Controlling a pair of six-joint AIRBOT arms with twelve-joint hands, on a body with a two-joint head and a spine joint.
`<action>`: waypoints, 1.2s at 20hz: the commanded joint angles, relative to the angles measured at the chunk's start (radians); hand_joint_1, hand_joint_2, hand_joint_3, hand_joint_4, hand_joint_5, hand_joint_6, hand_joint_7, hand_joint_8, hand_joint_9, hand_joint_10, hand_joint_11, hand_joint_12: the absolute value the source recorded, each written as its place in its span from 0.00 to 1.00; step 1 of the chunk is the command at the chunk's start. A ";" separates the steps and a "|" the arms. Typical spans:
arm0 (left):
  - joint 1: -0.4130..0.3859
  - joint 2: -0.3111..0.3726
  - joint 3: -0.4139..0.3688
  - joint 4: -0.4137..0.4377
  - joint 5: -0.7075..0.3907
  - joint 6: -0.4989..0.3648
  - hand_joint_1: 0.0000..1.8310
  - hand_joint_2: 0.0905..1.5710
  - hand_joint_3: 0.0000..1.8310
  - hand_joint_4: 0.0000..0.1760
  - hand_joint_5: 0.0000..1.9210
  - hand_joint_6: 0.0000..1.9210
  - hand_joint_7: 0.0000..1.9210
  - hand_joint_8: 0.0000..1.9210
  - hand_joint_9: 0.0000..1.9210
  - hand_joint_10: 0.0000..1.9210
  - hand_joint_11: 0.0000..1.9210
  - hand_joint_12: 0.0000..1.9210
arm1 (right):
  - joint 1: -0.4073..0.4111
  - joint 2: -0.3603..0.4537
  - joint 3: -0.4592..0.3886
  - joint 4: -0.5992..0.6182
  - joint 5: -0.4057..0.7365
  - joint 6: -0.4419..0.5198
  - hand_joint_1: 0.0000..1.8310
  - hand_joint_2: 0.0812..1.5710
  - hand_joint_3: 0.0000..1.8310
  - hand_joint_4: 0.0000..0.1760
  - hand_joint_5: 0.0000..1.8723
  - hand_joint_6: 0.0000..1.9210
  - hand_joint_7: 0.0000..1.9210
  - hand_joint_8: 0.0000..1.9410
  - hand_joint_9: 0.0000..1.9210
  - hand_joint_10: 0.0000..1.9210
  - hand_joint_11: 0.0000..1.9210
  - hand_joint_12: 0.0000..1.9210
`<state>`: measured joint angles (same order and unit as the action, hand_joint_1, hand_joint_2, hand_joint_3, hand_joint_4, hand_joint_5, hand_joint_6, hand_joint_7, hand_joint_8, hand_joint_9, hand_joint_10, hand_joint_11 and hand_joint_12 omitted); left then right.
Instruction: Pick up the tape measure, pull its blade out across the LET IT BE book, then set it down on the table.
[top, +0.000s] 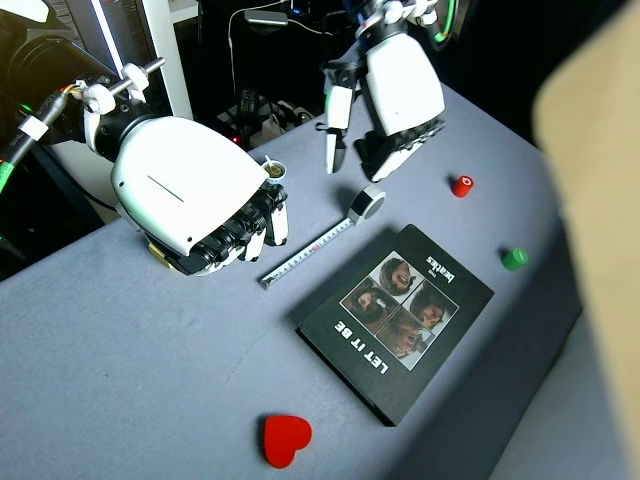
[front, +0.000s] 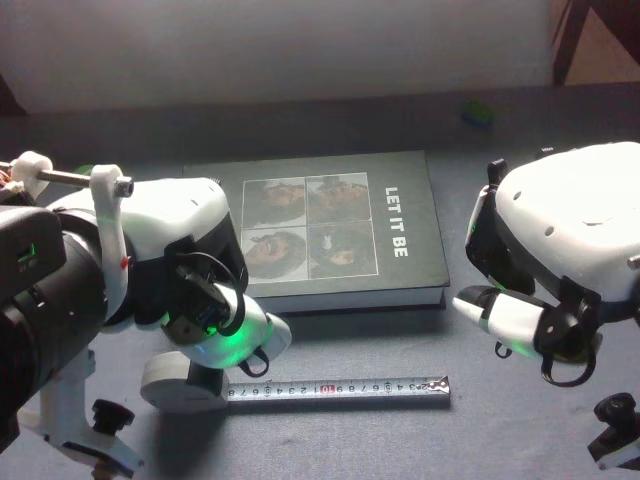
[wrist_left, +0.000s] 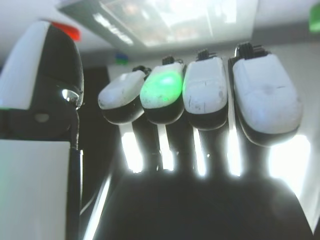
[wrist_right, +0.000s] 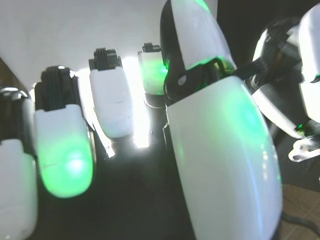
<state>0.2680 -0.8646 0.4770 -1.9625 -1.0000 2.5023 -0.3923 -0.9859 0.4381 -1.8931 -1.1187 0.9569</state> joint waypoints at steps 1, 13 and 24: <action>-0.007 -0.002 0.002 0.070 0.003 -0.007 0.19 0.68 0.06 0.41 0.17 0.04 0.14 0.02 0.11 0.04 0.03 0.31 | 0.006 0.007 -0.003 -0.092 -0.047 0.001 0.01 0.66 0.09 0.22 0.09 0.04 0.10 0.03 0.07 0.03 0.00 0.35; -0.024 0.010 0.072 0.083 0.148 -0.005 0.18 0.68 0.00 0.30 0.17 0.00 0.16 0.01 0.14 0.00 0.05 0.28 | -0.006 0.014 -0.003 -0.070 -0.035 0.002 0.04 0.70 0.00 0.15 0.10 0.00 0.12 0.00 0.10 0.00 0.00 0.42; -0.006 0.100 0.156 0.155 0.389 0.025 0.44 0.60 0.00 0.00 0.22 0.00 0.20 0.00 0.19 0.00 0.12 0.23 | -0.023 0.017 -0.003 -0.080 -0.033 0.030 0.06 0.69 0.00 0.11 0.11 0.00 0.12 0.00 0.12 0.00 0.00 0.44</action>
<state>0.2741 -0.7681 0.6289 -1.8553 -0.6384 2.5111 -0.4221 -0.9733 0.4381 -1.8812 -1.1007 0.9775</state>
